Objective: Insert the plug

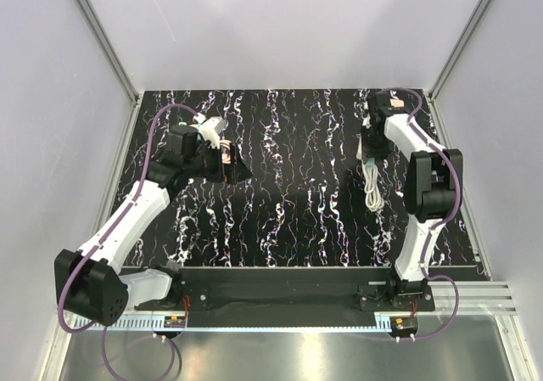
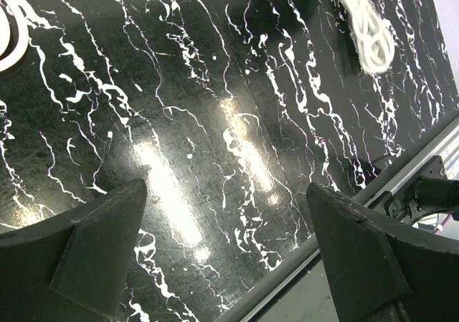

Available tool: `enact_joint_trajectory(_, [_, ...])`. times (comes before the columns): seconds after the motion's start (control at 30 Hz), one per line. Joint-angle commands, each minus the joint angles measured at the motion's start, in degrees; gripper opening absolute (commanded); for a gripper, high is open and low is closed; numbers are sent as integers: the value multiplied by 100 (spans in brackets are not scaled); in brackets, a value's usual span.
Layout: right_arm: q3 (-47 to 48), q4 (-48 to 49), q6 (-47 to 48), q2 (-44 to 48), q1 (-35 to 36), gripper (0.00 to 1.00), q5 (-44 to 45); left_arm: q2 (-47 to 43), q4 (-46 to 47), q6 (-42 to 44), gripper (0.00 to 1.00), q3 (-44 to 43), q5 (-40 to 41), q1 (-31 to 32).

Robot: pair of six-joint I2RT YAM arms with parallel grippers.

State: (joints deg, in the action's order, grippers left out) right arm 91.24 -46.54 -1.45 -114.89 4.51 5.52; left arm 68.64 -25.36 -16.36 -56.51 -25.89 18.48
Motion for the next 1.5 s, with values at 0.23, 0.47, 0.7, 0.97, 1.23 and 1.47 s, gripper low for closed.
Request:
enact_joint_trajectory(0.23, [-1522, -627, -584, 1328, 357, 0, -174, -272, 357, -43, 99, 61, -197, -11])
enact_joint_trajectory(0.47, [-65, -1137, -208, 1286, 357, 0, -911, -334, 348, 19, 99, 88, -13, -20])
enact_joint_trajectory(0.7, [868, -1656, 610, 416, 357, 0, -1070, -316, 339, 36, 99, 79, 23, -20])
enact_joint_trajectory(0.97, [2177, -2182, 1357, -375, 349, 0, -1141, -290, 339, 1, 99, 88, -127, -20])
enact_joint_trajectory(1.23, [2916, -2658, 1402, -1035, 305, 0, -1352, -360, 339, -7, 99, 88, -144, -20])
enact_joint_trajectory(1.47, [2978, -2728, 1402, -1290, 305, 0, -1142, -343, 357, -43, 99, 88, -250, -11])
